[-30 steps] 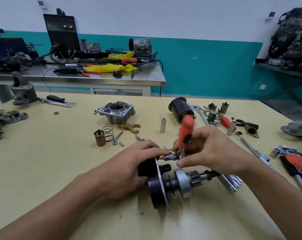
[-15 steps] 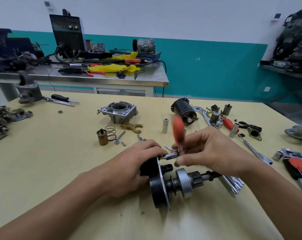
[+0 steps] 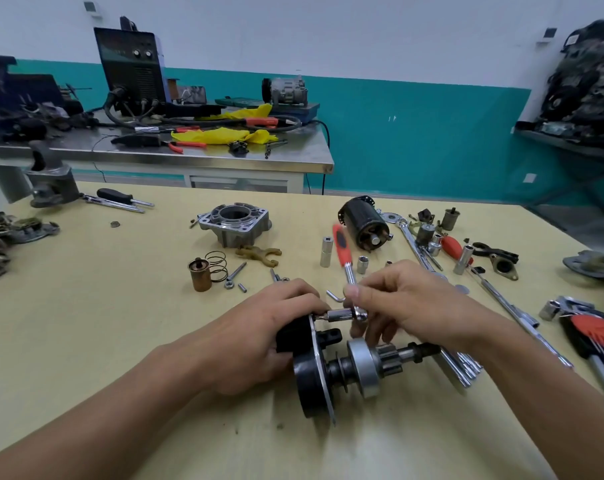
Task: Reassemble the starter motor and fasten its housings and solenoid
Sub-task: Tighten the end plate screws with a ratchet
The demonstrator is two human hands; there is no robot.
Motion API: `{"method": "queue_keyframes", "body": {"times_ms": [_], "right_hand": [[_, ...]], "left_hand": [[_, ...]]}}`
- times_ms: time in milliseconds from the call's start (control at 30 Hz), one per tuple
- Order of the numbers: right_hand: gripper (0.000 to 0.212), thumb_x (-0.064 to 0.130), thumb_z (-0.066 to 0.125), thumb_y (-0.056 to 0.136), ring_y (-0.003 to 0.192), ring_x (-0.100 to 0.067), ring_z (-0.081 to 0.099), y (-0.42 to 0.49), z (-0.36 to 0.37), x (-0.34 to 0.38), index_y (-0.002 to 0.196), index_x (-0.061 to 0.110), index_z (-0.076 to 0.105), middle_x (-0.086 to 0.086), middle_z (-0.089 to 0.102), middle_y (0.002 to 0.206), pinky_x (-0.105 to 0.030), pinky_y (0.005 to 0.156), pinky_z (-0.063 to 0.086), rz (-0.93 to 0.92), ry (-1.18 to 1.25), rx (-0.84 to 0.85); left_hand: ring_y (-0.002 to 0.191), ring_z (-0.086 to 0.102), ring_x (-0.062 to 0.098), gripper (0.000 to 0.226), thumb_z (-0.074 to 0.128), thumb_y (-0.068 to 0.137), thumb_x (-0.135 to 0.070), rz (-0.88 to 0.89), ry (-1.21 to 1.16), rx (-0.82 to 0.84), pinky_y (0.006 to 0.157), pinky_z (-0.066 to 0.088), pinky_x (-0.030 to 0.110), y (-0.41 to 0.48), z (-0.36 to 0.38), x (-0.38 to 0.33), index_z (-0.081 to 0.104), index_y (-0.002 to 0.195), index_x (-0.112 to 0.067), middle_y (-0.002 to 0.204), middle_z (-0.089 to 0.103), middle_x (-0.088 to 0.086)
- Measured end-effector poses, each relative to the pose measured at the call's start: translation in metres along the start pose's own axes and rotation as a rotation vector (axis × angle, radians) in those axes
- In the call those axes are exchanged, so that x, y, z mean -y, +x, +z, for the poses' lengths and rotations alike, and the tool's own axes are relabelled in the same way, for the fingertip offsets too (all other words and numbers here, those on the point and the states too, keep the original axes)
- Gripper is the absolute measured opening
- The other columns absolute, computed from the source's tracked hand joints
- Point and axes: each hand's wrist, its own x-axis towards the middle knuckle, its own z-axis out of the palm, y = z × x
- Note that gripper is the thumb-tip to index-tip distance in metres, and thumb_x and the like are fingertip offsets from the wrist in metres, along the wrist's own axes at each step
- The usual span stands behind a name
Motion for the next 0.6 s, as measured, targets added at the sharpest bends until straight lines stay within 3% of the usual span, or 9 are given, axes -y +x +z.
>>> {"method": "queue_keyframes", "body": {"times_ms": [100, 200, 300, 467, 533, 600], "right_hand": [[0.037, 0.052, 0.060, 0.089, 0.057, -0.016, 0.069, 0.005, 0.003, -0.004, 0.069, 0.023, 0.073, -0.007, 0.074, 0.067, -0.018, 0.050, 0.049, 0.066, 0.018, -0.021], [0.039, 0.059, 0.061, 0.077, 0.055, -0.016, 0.068, 0.005, 0.002, -0.004, 0.070, 0.023, 0.073, -0.006, 0.072, 0.063, -0.019, 0.048, 0.049, 0.049, 0.046, -0.035], [0.045, 0.059, 0.062, 0.075, 0.061, -0.017, 0.072, 0.004, 0.000, -0.005, 0.085, 0.017, 0.075, -0.006, 0.075, 0.069, -0.018, 0.052, 0.050, 0.003, 0.011, -0.035], [0.030, 0.048, 0.072, 0.083, 0.074, -0.019, 0.075, -0.003, -0.010, -0.003, 0.106, 0.030, 0.075, 0.001, 0.078, 0.087, -0.022, 0.061, 0.050, -0.170, -0.097, 0.017], [0.027, 0.049, 0.068, 0.088, 0.067, -0.019, 0.074, 0.001, -0.006, -0.003, 0.097, 0.025, 0.075, -0.001, 0.077, 0.080, -0.019, 0.055, 0.048, -0.127, -0.092, -0.023], [0.040, 0.052, 0.060, 0.093, 0.056, -0.019, 0.070, 0.009, 0.001, -0.005, 0.081, 0.016, 0.072, -0.004, 0.074, 0.069, -0.020, 0.047, 0.042, -0.019, -0.071, -0.099]], "left_hand": [[0.111, 0.047, -0.001, 0.043, 0.075, 0.085, -0.020, 0.004, 0.004, -0.008, 0.093, 0.039, 0.014, 0.000, 0.001, 0.001, 0.057, 0.122, -0.031, 0.119, 0.047, -0.020], [0.116, 0.045, -0.001, 0.051, 0.074, 0.086, -0.020, -0.008, 0.018, 0.004, 0.097, 0.039, 0.017, 0.000, 0.001, 0.001, 0.053, 0.130, -0.034, 0.124, 0.045, -0.020], [0.120, 0.044, 0.000, 0.056, 0.072, 0.089, -0.024, -0.020, 0.003, 0.025, 0.100, 0.040, 0.021, 0.000, -0.001, 0.000, 0.048, 0.137, -0.039, 0.126, 0.044, -0.021], [0.118, 0.044, -0.001, 0.051, 0.071, 0.089, -0.024, -0.020, -0.014, 0.025, 0.099, 0.040, 0.019, 0.000, -0.002, -0.002, 0.051, 0.134, -0.039, 0.124, 0.045, -0.021], [0.117, 0.044, -0.002, 0.051, 0.071, 0.089, -0.024, -0.021, 0.000, 0.024, 0.099, 0.040, 0.020, 0.000, -0.002, -0.002, 0.051, 0.134, -0.037, 0.125, 0.045, -0.020], [0.119, 0.044, 0.000, 0.055, 0.072, 0.089, -0.023, -0.025, 0.014, 0.021, 0.100, 0.040, 0.022, 0.001, -0.001, -0.002, 0.049, 0.137, -0.036, 0.126, 0.046, -0.019]]}}
